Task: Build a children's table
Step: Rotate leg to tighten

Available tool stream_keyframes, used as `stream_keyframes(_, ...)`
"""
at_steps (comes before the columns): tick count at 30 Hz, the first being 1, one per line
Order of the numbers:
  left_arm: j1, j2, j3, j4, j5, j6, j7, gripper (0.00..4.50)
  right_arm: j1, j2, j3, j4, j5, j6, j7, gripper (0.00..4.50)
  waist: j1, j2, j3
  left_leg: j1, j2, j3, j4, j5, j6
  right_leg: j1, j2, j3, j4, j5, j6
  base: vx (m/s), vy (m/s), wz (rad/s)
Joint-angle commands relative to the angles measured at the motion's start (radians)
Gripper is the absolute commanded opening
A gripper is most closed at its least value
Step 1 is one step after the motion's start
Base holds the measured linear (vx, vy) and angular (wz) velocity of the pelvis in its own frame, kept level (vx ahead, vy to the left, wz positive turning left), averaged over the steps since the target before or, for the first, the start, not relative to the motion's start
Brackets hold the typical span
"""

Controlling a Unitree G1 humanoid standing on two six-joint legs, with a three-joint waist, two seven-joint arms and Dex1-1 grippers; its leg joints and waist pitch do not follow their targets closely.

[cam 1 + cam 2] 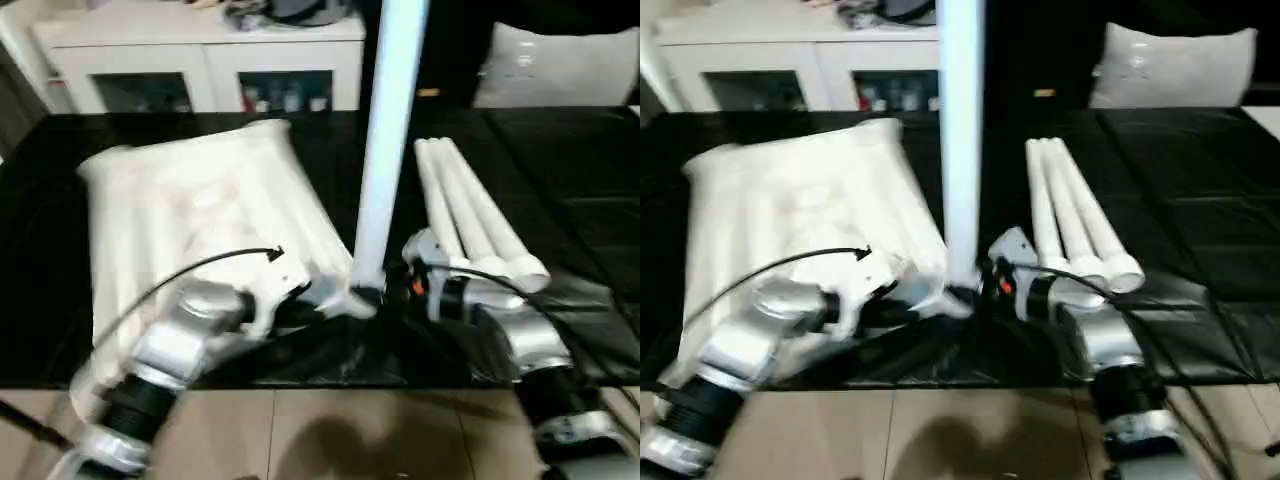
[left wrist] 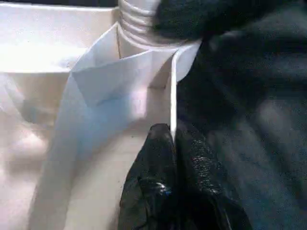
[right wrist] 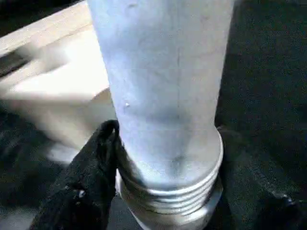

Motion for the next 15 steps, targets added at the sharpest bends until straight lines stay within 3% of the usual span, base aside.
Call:
stream_keyframes(1,-0.026,-0.095,-0.04,0.009,-0.05,-0.021,0.038,0.0,-0.016,0.082,0.041,0.043,0.005,0.046,-0.073,2.69,0.006,-0.022,-0.047,-0.005,0.018,-0.01,-0.069,-0.212,0.05,0.04,-0.073,0.037,-0.117,-0.508,-0.106,0.0,0.0,0.0)
stream_keyframes(4,-0.07,-0.14,-0.039,0.064,-0.011,-0.05,0.117,0.0,-0.033,0.119,-0.012,0.076,0.002,0.038,-0.204,2.69,0.01,-0.018,-0.051,-0.001,0.017,-0.009,-0.067,-0.199,0.055,0.035,-0.072,0.038,-0.12,-0.512,-0.088,0.0,0.0,0.0)
stream_keyframes(5,-0.082,-0.133,-0.053,0.076,0.014,-0.069,0.126,0.0,-0.033,0.126,-0.032,0.074,0.012,0.037,-0.218,2.69,0.016,-0.016,-0.053,-0.006,0.02,-0.011,-0.071,-0.182,0.059,0.038,-0.072,0.039,-0.114,-0.457,-0.09,0.0,0.0,0.0)
stream_keyframes(6,-0.089,-0.126,-0.064,0.081,0.031,-0.08,0.129,0.0,-0.032,0.129,-0.044,0.071,0.019,0.036,-0.223,3.03,0.016,-0.015,-0.054,-0.007,0.023,-0.012,-0.072,-0.181,0.06,0.038,-0.072,0.04,-0.111,-0.439,-0.094,0.0,0.0,0.0)
stream_keyframes(7,-0.091,-0.117,-0.074,0.08,0.047,-0.081,0.129,0.0,-0.027,0.128,-0.047,0.061,0.016,0.03,-0.224,3.03,0.017,-0.01,-0.056,-0.007,0.024,-0.013,-0.072,-0.181,0.06,0.039,-0.072,0.04,-0.108,-0.418,-0.1,0.0,0.0,0.0)
stream_keyframes(8,-0.09,-0.104,-0.079,0.08,0.06,-0.079,0.125,0.0,-0.015,0.12,-0.043,0.037,0.007,0.02,-0.215,3.03,0.018,-0.007,-0.059,-0.01,0.028,-0.014,-0.072,-0.167,0.062,0.042,-0.073,0.041,-0.098,-0.34,-0.124,0.0,0.0,0.0)
stream_keyframes(11,-0.094,-0.076,-0.086,0.105,0.08,-0.11,0.131,0.0,0.012,0.099,-0.038,-0.012,0.003,0.014,-0.198,3.03,0.021,-0.01,-0.06,-0.014,0.028,-0.011,-0.069,-0.142,0.07,0.047,-0.073,0.043,-0.09,-0.242,-0.163,0.0,0.0,0.0)
stream_keyframes(13,-0.099,-0.069,-0.088,0.12,0.087,-0.126,0.135,0.0,0.021,0.095,-0.038,-0.028,0.005,0.009,-0.194,3.03,0.024,-0.009,-0.061,-0.013,0.028,-0.01,-0.068,-0.142,0.071,0.047,-0.074,0.044,-0.088,-0.24,-0.165,0.0,0.0,0.0)
stream_keyframes(14,-0.12,-0.06,-0.081,0.173,0.101,-0.175,0.151,0.0,0.048,0.079,-0.039,-0.083,0.003,-0.003,-0.194,3.03,0.028,-0.014,-0.058,-0.013,0.027,-0.009,-0.069,-0.149,0.073,0.046,-0.074,0.043,-0.094,-0.261,-0.159,0.0,0.0,0.0)
stream_keyframes(15,-0.129,-0.059,-0.073,0.194,0.103,-0.191,0.16,0.0,0.059,0.074,-0.039,-0.106,0.005,-0.005,-0.19,3.03,0.04,-0.015,-0.058,-0.003,0.028,-0.005,-0.069,-0.161,0.067,0.04,-0.075,0.046,-0.098,-0.305,-0.142,0.0,0.0,0.0)
